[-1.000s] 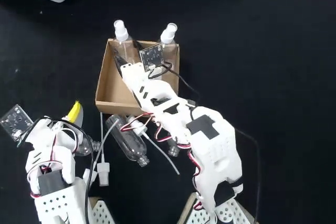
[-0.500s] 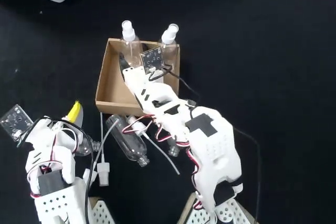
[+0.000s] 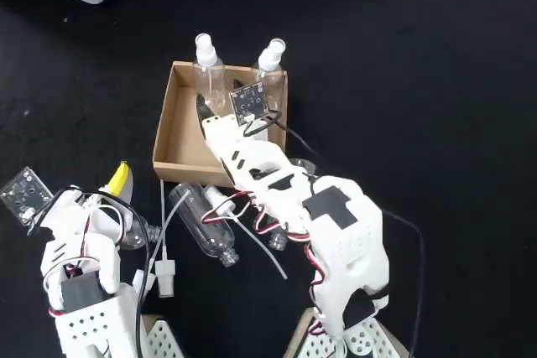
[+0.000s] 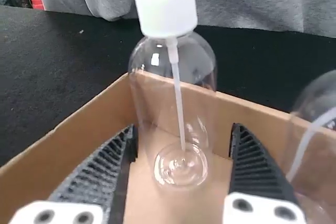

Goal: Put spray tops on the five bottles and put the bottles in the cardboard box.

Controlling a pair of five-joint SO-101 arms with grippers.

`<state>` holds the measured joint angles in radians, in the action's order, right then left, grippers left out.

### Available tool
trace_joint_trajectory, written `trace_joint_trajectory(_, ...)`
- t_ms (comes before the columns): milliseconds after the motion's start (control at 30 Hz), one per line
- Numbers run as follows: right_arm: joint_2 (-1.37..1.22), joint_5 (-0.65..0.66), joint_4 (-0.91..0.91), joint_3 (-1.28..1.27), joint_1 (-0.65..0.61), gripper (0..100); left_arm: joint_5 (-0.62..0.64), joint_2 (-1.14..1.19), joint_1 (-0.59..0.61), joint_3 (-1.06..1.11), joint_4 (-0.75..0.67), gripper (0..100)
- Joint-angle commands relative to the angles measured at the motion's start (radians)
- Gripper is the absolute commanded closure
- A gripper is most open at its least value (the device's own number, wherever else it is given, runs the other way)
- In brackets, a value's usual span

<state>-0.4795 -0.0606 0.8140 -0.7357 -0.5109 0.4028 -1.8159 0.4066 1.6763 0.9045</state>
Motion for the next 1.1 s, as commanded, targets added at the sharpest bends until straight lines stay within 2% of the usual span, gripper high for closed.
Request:
trace_joint_trajectory(0, 0.104, 0.009, 0.012, -0.025, 0.015, 76.6, -0.008, -0.009, -0.001, 0.024, 0.003, 70)
trace_joint_trajectory(333, 0.329, 0.066, -0.003, -0.214, -0.043, 77.1, -0.008, -0.009, -0.001, 0.024, 0.003, 70)
trace_joint_trajectory(633, 0.530, 0.071, -0.348, -0.223, -0.040, 77.2, -0.008, -0.009, -0.001, 0.024, 0.003, 70)
trace_joint_trajectory(833, 0.737, 0.069, -0.640, -0.217, -0.038, 76.8, -0.008, -0.009, -0.001, 0.024, 0.003, 70)
trace_joint_trajectory(1067, 0.894, 0.066, -0.824, -0.216, -0.038, 76.8, -0.008, -0.009, -0.001, 0.024, 0.003, 70)
